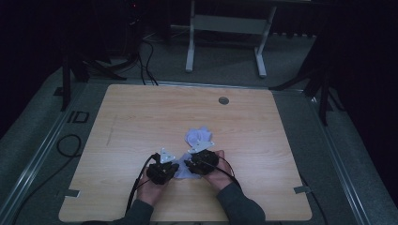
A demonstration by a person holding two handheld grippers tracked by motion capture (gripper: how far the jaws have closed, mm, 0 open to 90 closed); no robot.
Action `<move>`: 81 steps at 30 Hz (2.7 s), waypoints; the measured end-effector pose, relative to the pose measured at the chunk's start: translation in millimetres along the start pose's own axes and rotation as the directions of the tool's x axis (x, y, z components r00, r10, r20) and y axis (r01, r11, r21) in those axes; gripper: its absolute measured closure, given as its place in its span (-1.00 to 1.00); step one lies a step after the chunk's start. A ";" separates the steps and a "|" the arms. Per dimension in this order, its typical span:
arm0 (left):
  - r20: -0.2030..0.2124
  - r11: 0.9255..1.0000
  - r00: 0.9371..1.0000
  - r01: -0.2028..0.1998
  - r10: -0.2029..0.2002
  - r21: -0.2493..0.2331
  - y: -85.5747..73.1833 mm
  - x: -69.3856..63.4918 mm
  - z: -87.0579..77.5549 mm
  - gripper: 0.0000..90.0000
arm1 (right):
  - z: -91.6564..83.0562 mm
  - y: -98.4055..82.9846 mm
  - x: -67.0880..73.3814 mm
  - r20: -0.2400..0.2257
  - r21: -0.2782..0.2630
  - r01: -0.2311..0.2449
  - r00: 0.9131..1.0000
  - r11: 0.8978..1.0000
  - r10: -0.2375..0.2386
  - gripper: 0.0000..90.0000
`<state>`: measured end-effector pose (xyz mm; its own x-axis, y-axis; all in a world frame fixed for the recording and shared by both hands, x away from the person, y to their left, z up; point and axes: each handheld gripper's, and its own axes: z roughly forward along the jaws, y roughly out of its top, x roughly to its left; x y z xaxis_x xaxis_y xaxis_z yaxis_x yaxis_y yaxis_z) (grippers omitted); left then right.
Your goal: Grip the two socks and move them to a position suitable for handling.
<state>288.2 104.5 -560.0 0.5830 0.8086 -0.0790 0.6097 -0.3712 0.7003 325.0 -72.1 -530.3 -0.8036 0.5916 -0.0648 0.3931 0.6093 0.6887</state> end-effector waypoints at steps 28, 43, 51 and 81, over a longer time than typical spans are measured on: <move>-0.005 1.000 1.000 0.006 -0.006 0.001 0.0 -0.9 0.0 0.99 | -29.8 -26.2 -28.5 0.002 -0.057 -0.131 0.991 0.990 0.131 0.85; 0.000 1.000 1.000 0.001 -0.001 0.006 0.6 -0.1 0.1 0.99 | -55.6 -90.3 -46.3 0.074 -0.004 -0.208 0.975 0.978 0.208 0.80; 0.006 1.000 1.000 -0.001 0.001 0.006 0.6 0.7 0.1 0.99 | -68.8 -96.2 -51.4 0.107 -0.023 -0.232 0.967 0.972 0.233 0.72; 0.012 1.000 1.000 0.002 -0.002 0.001 0.3 1.9 0.4 0.99 | -27.8 -0.8 -53.1 0.036 -0.053 -0.097 0.994 0.994 0.099 0.53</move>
<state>289.6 105.7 -560.2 0.5884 0.8037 -0.0886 0.6112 -0.3704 0.6995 354.9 -118.7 -507.3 -0.7442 0.6676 -0.0221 0.4449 0.5201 0.7291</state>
